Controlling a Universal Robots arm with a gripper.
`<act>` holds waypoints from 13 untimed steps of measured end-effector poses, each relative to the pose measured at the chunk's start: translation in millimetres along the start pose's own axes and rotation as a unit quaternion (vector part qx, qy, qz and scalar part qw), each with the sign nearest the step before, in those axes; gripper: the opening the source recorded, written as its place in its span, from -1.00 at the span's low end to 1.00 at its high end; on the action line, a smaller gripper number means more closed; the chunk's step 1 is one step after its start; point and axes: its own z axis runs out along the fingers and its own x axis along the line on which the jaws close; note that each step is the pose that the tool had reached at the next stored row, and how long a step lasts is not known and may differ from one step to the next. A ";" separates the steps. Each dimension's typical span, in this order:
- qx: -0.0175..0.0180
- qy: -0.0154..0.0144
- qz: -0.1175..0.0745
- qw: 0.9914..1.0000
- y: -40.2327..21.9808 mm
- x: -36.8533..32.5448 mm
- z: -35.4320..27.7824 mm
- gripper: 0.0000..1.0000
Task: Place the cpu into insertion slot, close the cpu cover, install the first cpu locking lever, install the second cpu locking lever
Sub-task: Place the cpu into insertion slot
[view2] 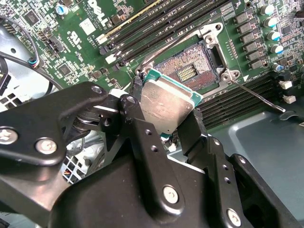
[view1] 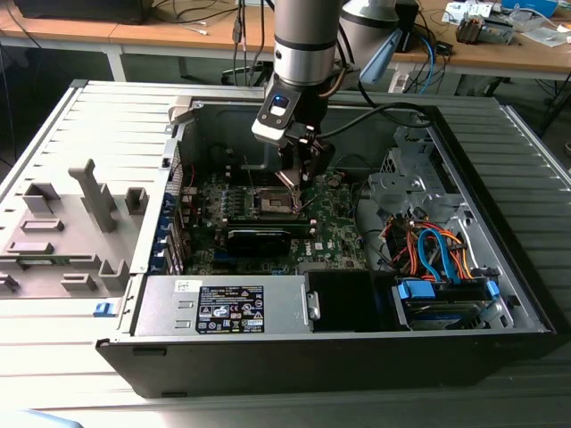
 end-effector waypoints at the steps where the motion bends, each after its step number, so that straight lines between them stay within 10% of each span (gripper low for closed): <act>1: 0.000 0.000 0.000 1.000 0.0 0.0 0.1 0.09; 13: 0.001 -0.001 0.004 1.000 0.0 0.1 1.2 0.09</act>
